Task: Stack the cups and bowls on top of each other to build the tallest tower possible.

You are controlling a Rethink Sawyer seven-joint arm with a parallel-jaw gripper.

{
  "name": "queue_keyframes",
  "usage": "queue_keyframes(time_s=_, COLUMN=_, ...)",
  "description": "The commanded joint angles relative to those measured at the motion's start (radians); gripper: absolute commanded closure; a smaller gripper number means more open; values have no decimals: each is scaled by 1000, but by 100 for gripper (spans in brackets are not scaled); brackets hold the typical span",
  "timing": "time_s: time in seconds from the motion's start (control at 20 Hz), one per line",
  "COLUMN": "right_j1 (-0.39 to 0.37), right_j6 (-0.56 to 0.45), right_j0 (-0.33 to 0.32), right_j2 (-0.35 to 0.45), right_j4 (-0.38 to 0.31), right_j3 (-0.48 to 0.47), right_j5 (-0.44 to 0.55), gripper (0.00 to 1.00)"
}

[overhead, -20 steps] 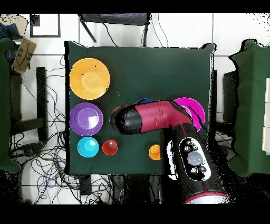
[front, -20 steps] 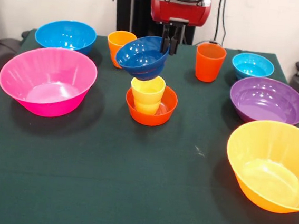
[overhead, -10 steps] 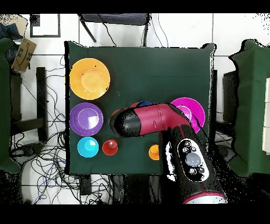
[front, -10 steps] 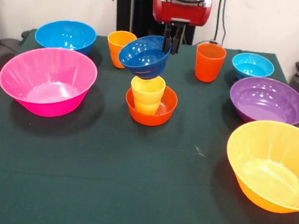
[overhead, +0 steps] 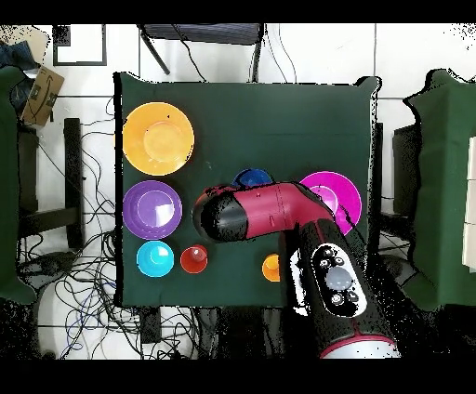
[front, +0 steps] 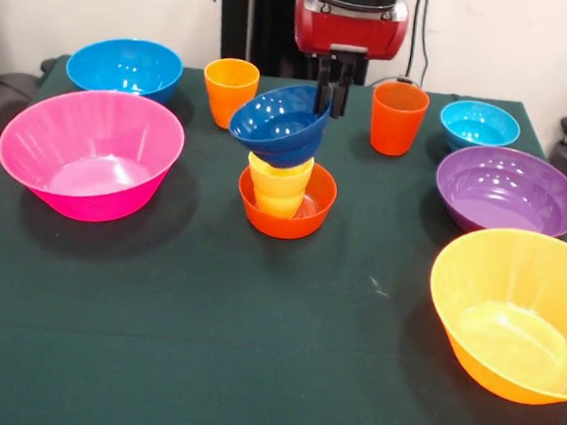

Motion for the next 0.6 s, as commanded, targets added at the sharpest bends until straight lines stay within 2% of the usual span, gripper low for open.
queue_keyframes(time_s=0.05, right_j1=54, right_j6=86, right_j0=36, right_j2=-13, right_j4=-40, right_j3=36, right_j5=-86, gripper=100)
queue_keyframes(time_s=0.3, right_j1=63, right_j6=105, right_j0=86, right_j2=-69, right_j4=-51, right_j3=-5, right_j5=-51, gripper=100)
queue_keyframes(time_s=0.6, right_j1=73, right_j6=110, right_j0=114, right_j2=-126, right_j4=-40, right_j3=-28, right_j5=-19, gripper=100)
